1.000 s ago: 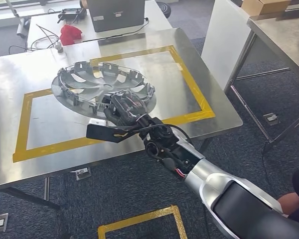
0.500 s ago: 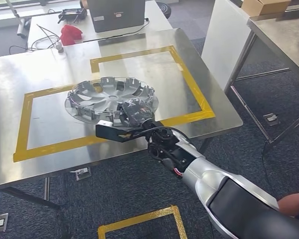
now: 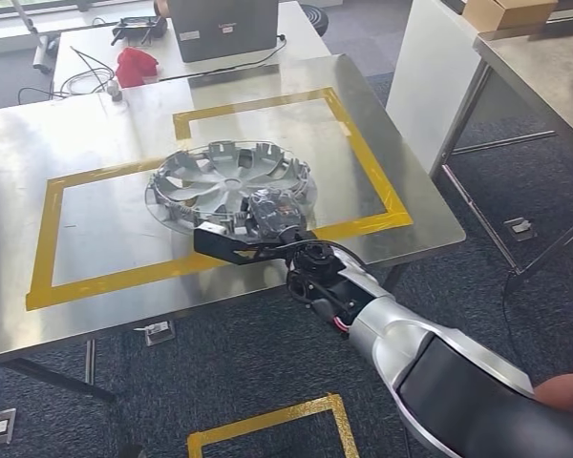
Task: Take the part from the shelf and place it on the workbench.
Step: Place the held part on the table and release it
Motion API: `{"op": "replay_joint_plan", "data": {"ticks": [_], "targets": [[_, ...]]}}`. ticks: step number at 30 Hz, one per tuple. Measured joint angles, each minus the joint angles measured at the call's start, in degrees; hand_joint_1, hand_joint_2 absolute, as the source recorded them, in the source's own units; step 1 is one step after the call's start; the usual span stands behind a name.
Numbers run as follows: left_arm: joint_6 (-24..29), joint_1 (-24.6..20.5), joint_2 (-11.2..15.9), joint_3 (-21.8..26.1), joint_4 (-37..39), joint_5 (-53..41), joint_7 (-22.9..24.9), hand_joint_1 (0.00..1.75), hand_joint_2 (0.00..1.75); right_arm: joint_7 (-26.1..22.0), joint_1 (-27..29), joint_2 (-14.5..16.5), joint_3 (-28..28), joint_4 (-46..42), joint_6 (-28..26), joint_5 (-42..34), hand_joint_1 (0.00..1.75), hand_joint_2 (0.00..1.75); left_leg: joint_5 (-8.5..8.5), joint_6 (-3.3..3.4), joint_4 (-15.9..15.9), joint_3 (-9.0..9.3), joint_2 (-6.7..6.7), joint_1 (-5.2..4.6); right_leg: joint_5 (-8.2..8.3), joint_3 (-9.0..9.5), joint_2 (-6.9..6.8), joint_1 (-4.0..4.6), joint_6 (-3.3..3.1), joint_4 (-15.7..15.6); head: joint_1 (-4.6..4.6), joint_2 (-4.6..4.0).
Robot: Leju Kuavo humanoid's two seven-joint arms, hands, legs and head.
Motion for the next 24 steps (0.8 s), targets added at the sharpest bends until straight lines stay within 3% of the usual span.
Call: {"op": "replay_joint_plan", "data": {"ticks": [24], "targets": [[0.0, 0.01, -0.03, -0.72, 0.0, -0.01, 0.31, 0.0, 1.75, 1.86, -0.52, 0.0, 0.15, 4.55, -1.51, -2.16, 1.75, 1.75, 0.0, 0.0, 0.02, 0.01, 0.0, 0.0, 0.01, 0.02, 0.0, 0.0, 0.0, 0.0, 0.0, 0.0]]}}
